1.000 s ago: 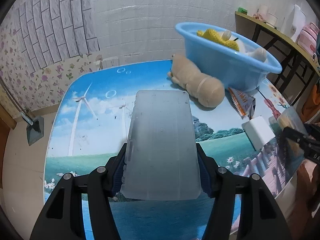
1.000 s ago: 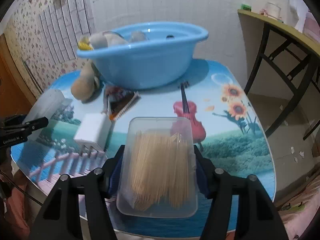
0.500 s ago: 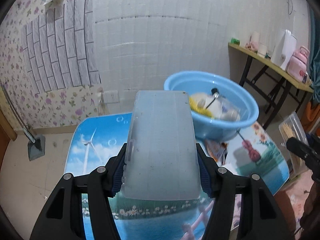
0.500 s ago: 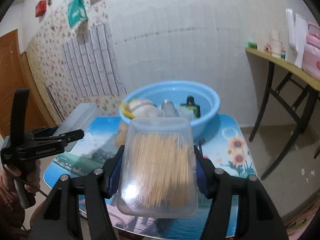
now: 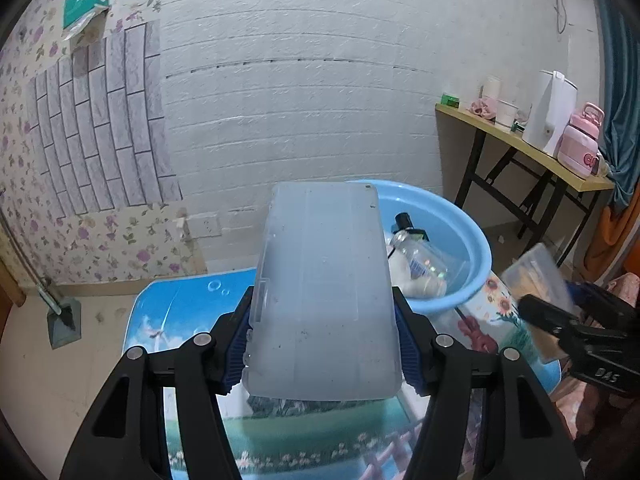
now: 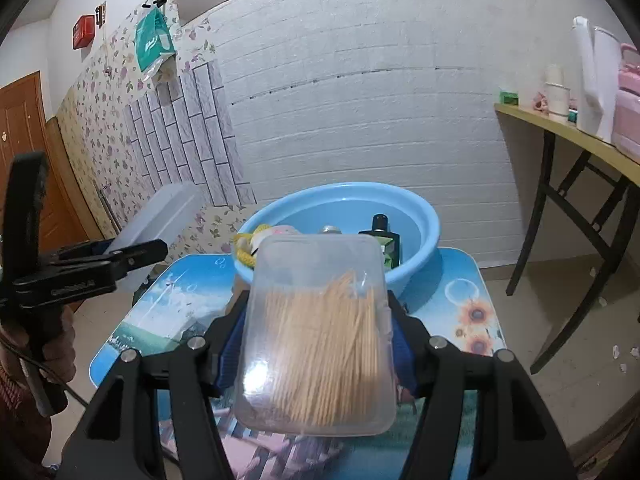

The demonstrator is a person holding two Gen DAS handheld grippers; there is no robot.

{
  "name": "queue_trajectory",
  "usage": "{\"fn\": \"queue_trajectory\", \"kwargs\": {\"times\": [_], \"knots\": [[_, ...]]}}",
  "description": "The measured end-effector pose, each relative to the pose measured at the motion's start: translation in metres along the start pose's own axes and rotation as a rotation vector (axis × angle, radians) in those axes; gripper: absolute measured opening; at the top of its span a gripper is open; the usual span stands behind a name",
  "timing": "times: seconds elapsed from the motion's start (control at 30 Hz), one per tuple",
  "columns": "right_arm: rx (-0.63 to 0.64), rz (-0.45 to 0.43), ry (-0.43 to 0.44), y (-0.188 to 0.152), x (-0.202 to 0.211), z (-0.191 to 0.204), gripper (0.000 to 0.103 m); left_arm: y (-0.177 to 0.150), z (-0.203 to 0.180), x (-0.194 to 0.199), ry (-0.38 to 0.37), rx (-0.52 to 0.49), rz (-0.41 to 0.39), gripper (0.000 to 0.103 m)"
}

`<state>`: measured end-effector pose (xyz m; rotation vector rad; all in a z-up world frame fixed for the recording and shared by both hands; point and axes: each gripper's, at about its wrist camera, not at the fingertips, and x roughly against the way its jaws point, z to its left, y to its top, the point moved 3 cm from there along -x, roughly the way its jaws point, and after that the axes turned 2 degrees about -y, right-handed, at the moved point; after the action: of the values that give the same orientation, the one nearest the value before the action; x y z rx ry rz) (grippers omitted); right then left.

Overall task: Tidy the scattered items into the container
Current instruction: 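Carry the case and toothpick box over the blue basin and open both tools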

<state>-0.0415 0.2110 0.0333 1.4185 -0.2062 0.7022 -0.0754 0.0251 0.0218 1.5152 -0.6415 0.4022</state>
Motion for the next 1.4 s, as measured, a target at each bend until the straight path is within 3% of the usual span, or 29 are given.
{"fn": "queue_trajectory", "kwargs": {"times": [0.3, 0.73, 0.8, 0.83, 0.87, 0.93, 1.17, 1.4], "knots": [[-0.043, 0.01, 0.03, 0.022, -0.044, -0.015, 0.061, 0.021, -0.021, -0.054, -0.021, -0.054, 0.047, 0.061], [-0.033, 0.045, 0.005, 0.042, -0.101, -0.042, 0.061, 0.046, -0.04, -0.122, -0.083, -0.111, 0.066, 0.062], [-0.034, 0.047, 0.004, 0.046, -0.109, -0.045, 0.061, 0.05, -0.043, -0.127, -0.095, -0.121, 0.06, 0.064], [-0.028, 0.046, 0.004, 0.048, -0.112, -0.045, 0.061, 0.052, -0.044, -0.13, -0.097, -0.128, 0.06, 0.071], [-0.016, 0.046, -0.003, 0.049, -0.116, -0.046, 0.061, 0.053, -0.046, -0.132, -0.095, -0.134, 0.056, 0.079], [0.0, 0.052, -0.023, 0.05, -0.122, -0.046, 0.062, 0.052, -0.044, -0.133, -0.084, -0.134, 0.047, 0.081], [-0.009, 0.052, -0.042, 0.046, -0.125, -0.048, 0.079, 0.041, -0.031, -0.12, -0.062, -0.106, 0.051, 0.081], [-0.026, 0.058, -0.047, 0.038, -0.107, -0.042, 0.08, 0.021, -0.007, -0.086, -0.037, -0.045, 0.046, 0.083]]}}
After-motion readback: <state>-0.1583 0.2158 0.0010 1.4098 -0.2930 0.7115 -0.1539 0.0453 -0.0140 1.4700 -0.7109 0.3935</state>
